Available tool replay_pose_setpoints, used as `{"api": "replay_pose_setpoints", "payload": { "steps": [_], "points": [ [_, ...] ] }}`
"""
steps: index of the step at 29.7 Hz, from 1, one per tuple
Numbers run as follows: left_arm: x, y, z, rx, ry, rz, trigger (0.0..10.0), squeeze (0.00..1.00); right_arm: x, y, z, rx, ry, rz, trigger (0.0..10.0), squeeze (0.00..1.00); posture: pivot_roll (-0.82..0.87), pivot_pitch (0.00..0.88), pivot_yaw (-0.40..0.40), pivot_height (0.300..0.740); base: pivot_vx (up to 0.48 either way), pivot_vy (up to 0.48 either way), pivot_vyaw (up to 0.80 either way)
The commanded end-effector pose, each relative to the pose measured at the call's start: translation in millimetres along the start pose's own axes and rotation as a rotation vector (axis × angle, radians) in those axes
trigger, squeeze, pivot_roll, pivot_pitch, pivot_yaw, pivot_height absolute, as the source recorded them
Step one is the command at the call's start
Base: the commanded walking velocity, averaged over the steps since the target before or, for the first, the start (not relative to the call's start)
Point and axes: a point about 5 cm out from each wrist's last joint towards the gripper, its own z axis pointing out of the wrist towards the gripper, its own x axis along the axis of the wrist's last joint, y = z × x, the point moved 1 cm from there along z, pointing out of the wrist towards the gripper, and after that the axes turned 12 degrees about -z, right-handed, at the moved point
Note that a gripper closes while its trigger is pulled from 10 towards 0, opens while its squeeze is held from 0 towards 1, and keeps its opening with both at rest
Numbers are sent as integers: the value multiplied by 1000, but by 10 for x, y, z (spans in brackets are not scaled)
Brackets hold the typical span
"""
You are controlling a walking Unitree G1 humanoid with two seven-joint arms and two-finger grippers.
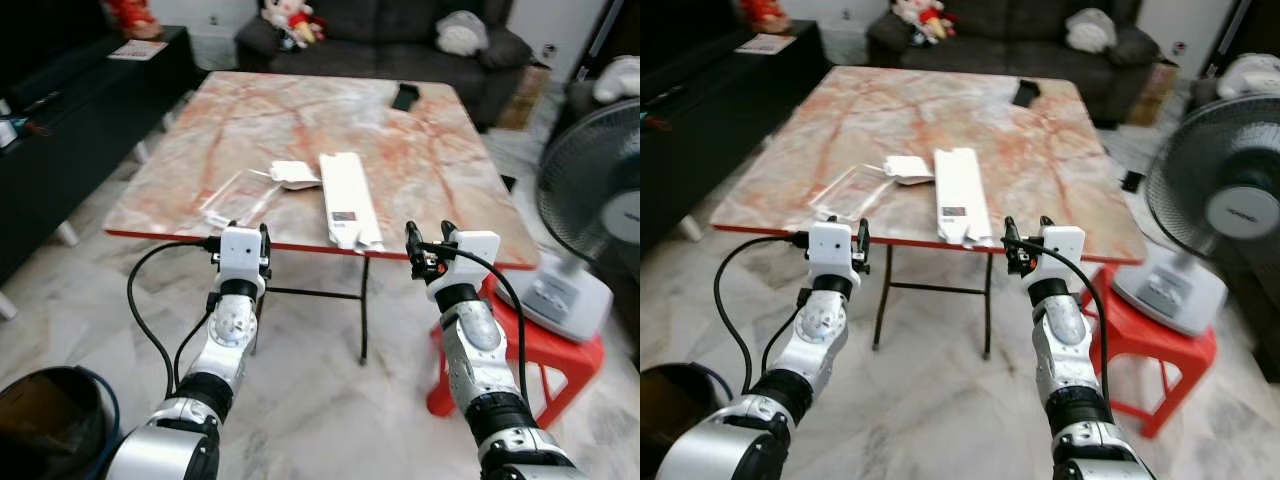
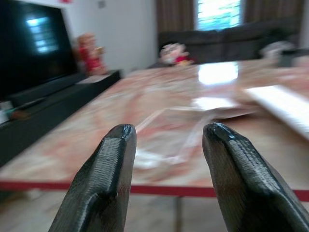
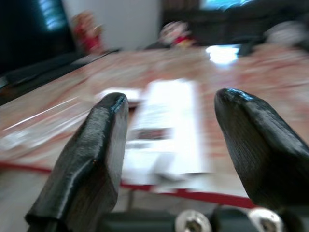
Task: Picking trash to rubbish bin
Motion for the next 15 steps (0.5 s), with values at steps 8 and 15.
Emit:
{"api": "replay_pose_setpoints", "payload": {
  "steps": [8,15],
  "points": [
    [49,-31,28,18,22,-8,10000,0,85,-6,53,10,24,-1,10000,0,-69,24,-52,740,343,0,0],
    [79,-49,47,24,33,-6,10000,0,87,-24,52,21,25,-11,10000,0,-69,18,-51,740,341,0,388]
  ]
}}
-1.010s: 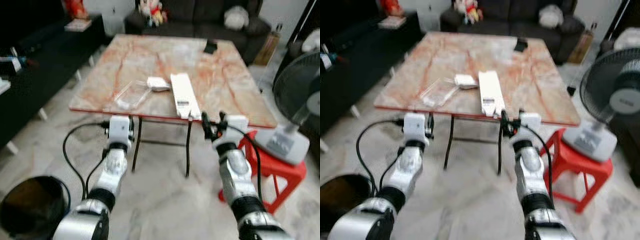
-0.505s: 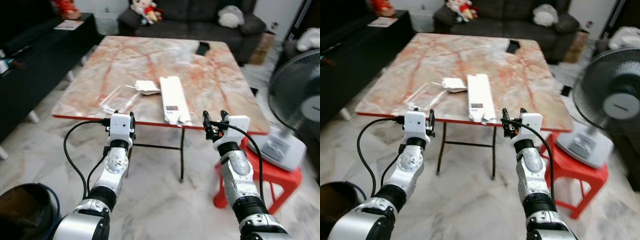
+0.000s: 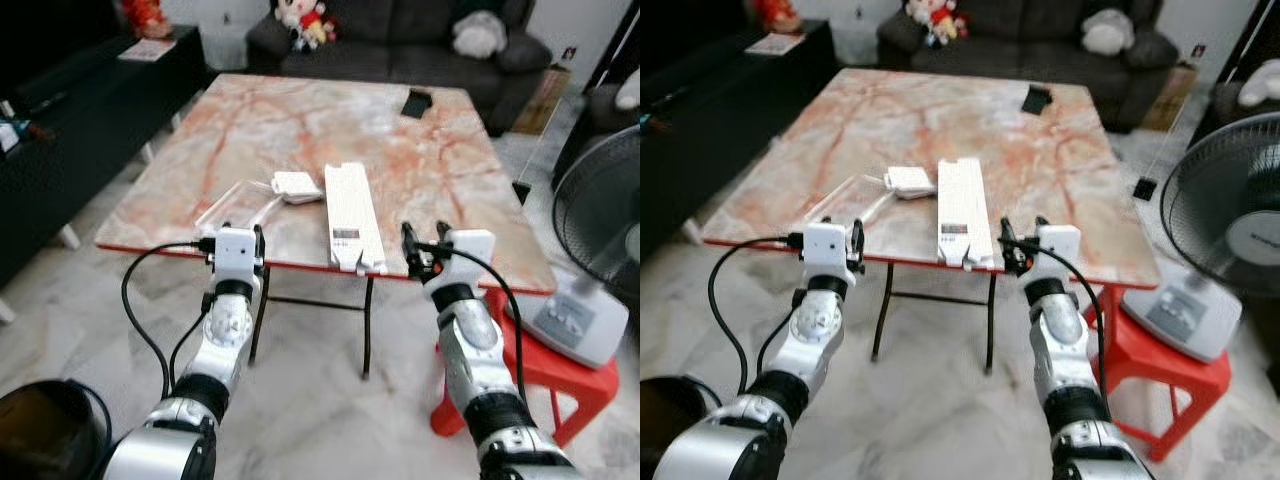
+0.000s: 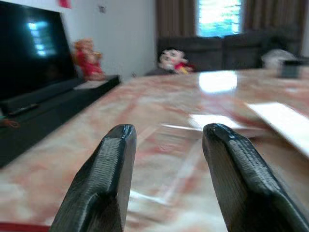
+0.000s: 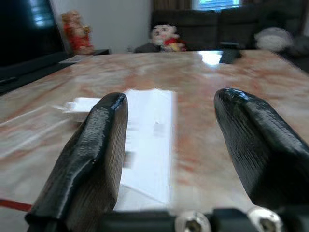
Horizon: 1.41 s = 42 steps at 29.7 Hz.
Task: Picking trash to rubbish bin
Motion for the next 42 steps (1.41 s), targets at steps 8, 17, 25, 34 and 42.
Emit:
{"api": "replay_pose_setpoints", "payload": {
  "steps": [8,17,25,34,42],
  "points": [
    [19,-71,11,25,8,2,10000,0,96,-51,63,19,32,10,10000,0,-72,3,-49,740,343,0,141],
    [22,-63,15,22,9,-1,10000,0,92,-64,64,24,29,11,10000,0,-69,0,-52,740,340,0,0],
    [18,-52,19,8,0,-12,10000,0,91,-53,73,19,22,19,10000,0,-67,10,-55,740,342,0,0],
    [1,-17,8,-18,-10,-21,10000,0,95,-87,67,32,30,35,10000,0,-69,16,-55,740,343,0,-159],
    [-6,-9,5,-26,-15,-22,10000,0,91,-88,67,26,28,44,10000,0,-68,23,-53,740,344,0,0]
  ]
}}
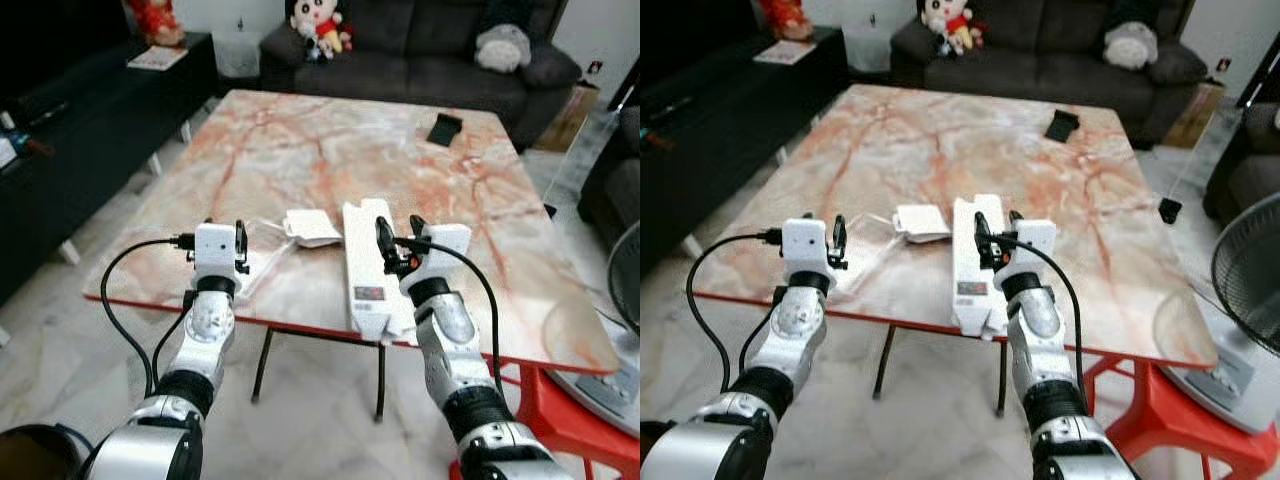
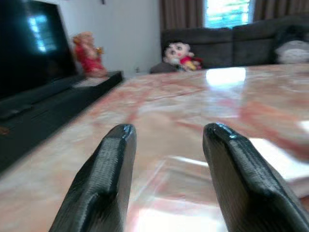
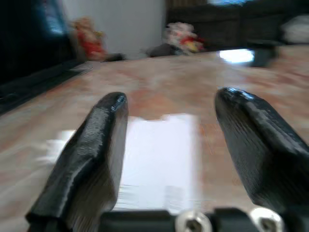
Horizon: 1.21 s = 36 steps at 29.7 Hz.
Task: Picking trash to rubbish bin
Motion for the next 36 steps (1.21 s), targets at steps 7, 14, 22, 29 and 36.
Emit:
{"api": "replay_pose_setpoints", "payload": {
  "steps": [7,14,22,29,36],
  "points": [
    [60,-18,40,-19,18,14,10000,0,70,-12,48,-1,21,5,10000,0,-68,25,-54,740,342,0,0],
    [-43,26,-3,-69,-46,31,10000,0,66,-4,46,-2,17,1,10000,0,-70,29,-53,740,36,0,0],
    [-133,-32,-22,-62,-117,36,10000,0,61,22,37,-5,14,-7,10000,0,-67,29,-52,740,0,0,0],
    [-190,-91,-6,-83,-194,73,10000,0,51,92,24,-17,7,-17,10000,0,-68,30,-54,740,0,0,0],
    [-210,-78,42,-103,-255,86,10000,1000,52,69,28,-11,7,-19,10000,0,-69,26,-52,740,0,0,0]
  ]
}}
